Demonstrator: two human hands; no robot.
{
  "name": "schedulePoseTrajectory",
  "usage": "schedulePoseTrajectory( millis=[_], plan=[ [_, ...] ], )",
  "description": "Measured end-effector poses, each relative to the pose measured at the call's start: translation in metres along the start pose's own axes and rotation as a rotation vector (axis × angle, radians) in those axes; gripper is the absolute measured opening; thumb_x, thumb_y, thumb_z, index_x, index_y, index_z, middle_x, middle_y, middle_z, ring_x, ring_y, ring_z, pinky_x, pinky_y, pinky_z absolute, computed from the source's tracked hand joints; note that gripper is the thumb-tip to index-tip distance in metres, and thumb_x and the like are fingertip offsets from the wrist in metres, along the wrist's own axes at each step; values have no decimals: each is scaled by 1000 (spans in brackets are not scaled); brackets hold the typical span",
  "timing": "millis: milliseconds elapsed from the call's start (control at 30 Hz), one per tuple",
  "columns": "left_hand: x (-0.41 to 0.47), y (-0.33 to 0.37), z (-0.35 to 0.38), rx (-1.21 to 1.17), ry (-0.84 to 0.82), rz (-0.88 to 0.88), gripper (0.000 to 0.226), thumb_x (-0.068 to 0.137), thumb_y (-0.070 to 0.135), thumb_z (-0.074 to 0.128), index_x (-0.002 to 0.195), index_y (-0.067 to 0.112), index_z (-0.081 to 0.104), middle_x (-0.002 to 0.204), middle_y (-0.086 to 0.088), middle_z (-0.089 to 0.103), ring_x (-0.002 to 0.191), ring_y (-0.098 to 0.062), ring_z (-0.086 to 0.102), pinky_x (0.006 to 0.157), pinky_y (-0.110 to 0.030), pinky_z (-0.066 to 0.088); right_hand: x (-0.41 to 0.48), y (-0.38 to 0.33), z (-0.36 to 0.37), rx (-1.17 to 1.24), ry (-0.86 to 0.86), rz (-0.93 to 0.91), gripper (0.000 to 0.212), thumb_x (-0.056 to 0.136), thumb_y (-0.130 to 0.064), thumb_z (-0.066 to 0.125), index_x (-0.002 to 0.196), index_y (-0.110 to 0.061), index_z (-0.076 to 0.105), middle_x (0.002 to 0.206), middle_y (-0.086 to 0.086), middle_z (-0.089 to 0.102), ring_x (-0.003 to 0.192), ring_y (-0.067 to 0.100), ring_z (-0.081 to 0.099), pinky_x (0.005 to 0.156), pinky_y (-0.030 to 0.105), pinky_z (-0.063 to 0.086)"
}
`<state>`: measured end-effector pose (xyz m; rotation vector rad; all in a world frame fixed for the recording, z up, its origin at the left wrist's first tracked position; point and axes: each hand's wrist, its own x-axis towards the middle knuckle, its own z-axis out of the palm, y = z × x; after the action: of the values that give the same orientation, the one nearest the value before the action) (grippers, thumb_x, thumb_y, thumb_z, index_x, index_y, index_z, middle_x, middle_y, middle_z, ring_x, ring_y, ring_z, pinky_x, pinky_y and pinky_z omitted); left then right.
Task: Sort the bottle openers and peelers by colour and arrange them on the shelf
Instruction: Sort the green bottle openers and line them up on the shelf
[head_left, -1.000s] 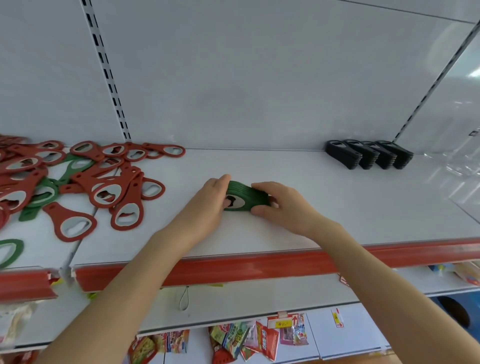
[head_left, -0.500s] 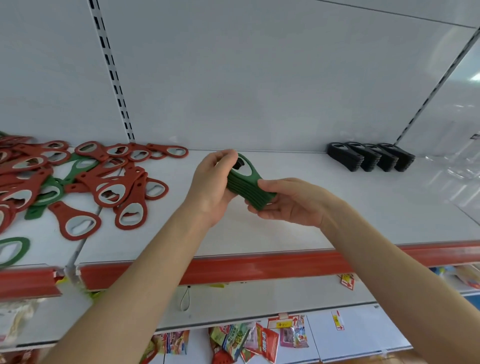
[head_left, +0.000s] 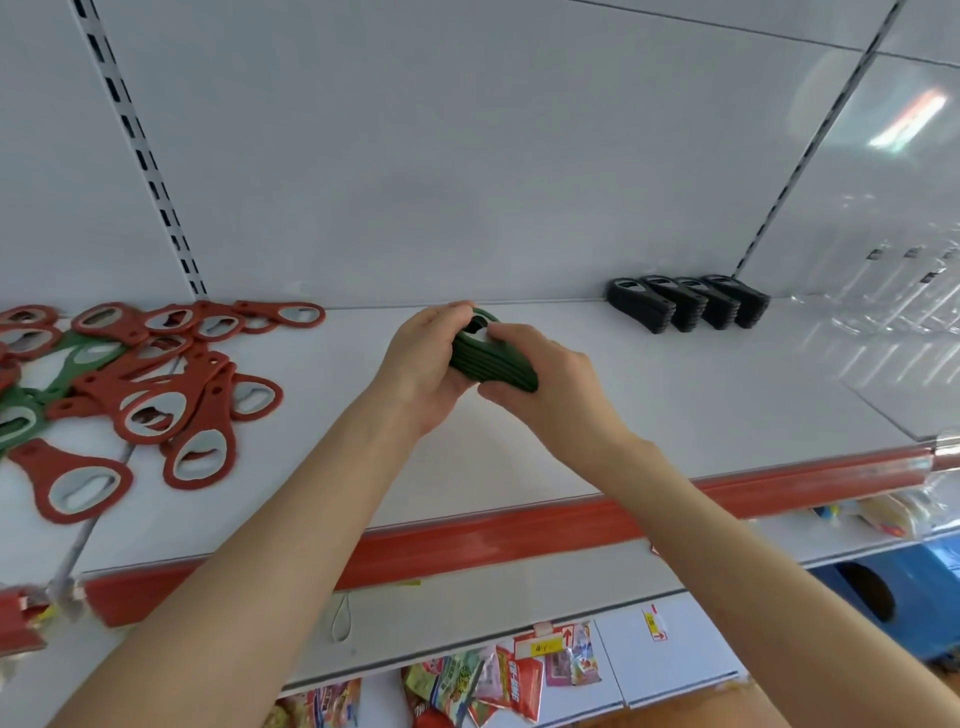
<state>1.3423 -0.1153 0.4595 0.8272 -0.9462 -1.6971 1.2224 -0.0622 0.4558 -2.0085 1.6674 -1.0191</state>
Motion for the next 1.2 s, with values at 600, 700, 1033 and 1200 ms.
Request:
schedulePoseTrajectory(
  millis=[600,700,1033,1200],
  plan=[
    [29,-57,-10,1719,-19,294,40,96,32,40,120,2,50,114,-17,51,115,-31,41,99,-39,31,78,124,-50,-443,81,375,41,89,-10,52,129,-6,45,122,19,57,112,36,51,85,35,42],
    [27,-56,-10,1725,-23,302,40,96,32,39,117,1,52,113,-17,52,114,-30,41,99,-39,31,86,128,-50,-470,64,390,39,91,-11,50,129,-7,44,122,18,57,112,35,52,82,33,41],
    [23,-53,-5,1678,7,266,62,86,45,26,115,-1,55,116,-20,52,116,-32,43,101,-39,32,79,129,-59,-261,161,337,32,93,-21,51,121,-5,57,122,13,59,112,29,51,88,30,38],
    [24,-54,-7,1649,9,253,43,95,34,41,118,-1,53,122,-21,50,123,-33,39,104,-39,29,77,133,-63,-228,149,324,32,93,-16,52,122,-7,57,123,10,60,112,24,53,81,19,33]
  ],
)
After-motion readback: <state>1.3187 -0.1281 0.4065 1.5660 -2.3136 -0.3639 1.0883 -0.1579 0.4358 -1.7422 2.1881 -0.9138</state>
